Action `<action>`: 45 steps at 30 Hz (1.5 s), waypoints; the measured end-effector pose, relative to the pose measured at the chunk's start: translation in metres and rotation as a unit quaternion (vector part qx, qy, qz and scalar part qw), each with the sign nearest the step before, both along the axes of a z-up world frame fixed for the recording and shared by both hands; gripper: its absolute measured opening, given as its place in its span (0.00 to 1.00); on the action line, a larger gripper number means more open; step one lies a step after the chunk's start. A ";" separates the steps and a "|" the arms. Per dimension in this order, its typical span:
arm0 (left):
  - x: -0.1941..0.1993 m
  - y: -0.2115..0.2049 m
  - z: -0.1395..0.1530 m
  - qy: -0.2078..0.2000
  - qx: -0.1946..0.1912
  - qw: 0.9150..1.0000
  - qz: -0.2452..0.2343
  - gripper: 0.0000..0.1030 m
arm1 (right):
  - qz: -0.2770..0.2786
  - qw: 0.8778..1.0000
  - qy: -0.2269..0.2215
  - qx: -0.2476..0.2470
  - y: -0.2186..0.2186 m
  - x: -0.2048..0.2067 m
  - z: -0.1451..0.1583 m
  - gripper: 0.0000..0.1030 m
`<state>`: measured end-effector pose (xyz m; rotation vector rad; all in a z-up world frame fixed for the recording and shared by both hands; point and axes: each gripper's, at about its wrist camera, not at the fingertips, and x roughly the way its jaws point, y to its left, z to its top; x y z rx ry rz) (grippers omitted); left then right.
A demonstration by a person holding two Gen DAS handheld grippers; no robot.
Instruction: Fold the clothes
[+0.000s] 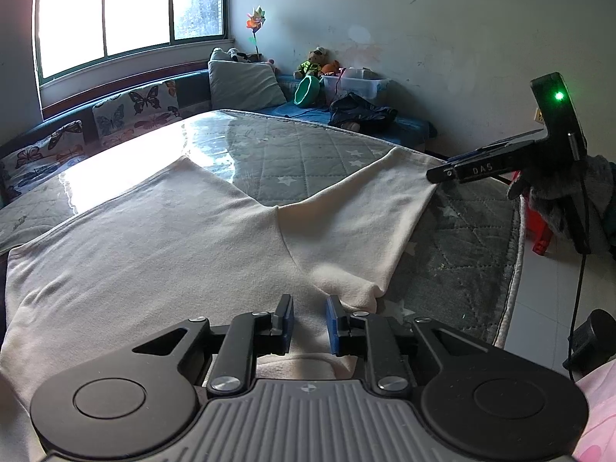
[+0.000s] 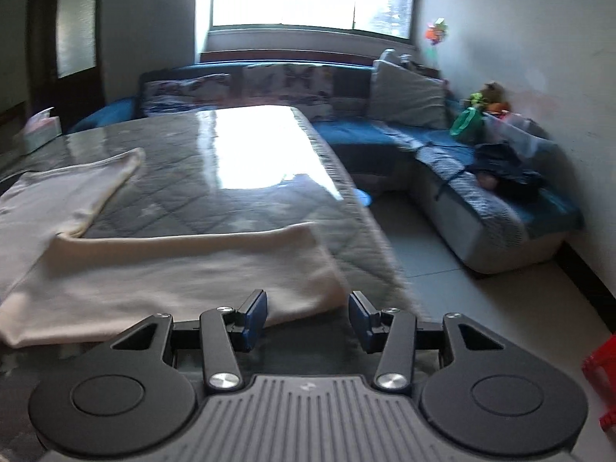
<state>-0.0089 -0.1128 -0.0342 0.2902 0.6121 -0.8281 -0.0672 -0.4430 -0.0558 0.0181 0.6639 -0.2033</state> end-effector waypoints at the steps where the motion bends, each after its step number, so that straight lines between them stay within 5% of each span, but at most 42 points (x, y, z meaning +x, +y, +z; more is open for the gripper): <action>1: 0.000 0.000 0.000 0.000 0.001 1.000 0.000 0.21 | -0.007 1.000 -0.002 0.004 -0.003 0.000 0.000 0.45; 7: 0.001 0.001 0.002 -0.003 0.000 1.000 0.008 0.26 | -0.033 0.998 -0.003 0.062 -0.024 0.005 -0.001 0.45; 16: 0.001 0.004 0.010 -0.006 -0.012 1.000 0.028 0.39 | -0.035 0.996 -0.010 0.081 -0.019 0.008 -0.003 0.36; 22: -0.003 0.006 0.014 -0.007 -0.020 0.999 0.035 0.44 | -0.042 0.996 -0.010 0.080 -0.017 0.012 -0.003 0.14; 26: -0.004 0.007 0.016 -0.008 -0.021 0.999 0.040 0.46 | -0.046 0.995 -0.015 0.085 -0.018 0.012 -0.002 0.09; 45: -0.020 -0.012 0.015 -0.007 -0.029 0.999 -0.012 0.47 | -0.018 0.988 -0.097 0.116 -0.019 0.008 0.060 0.08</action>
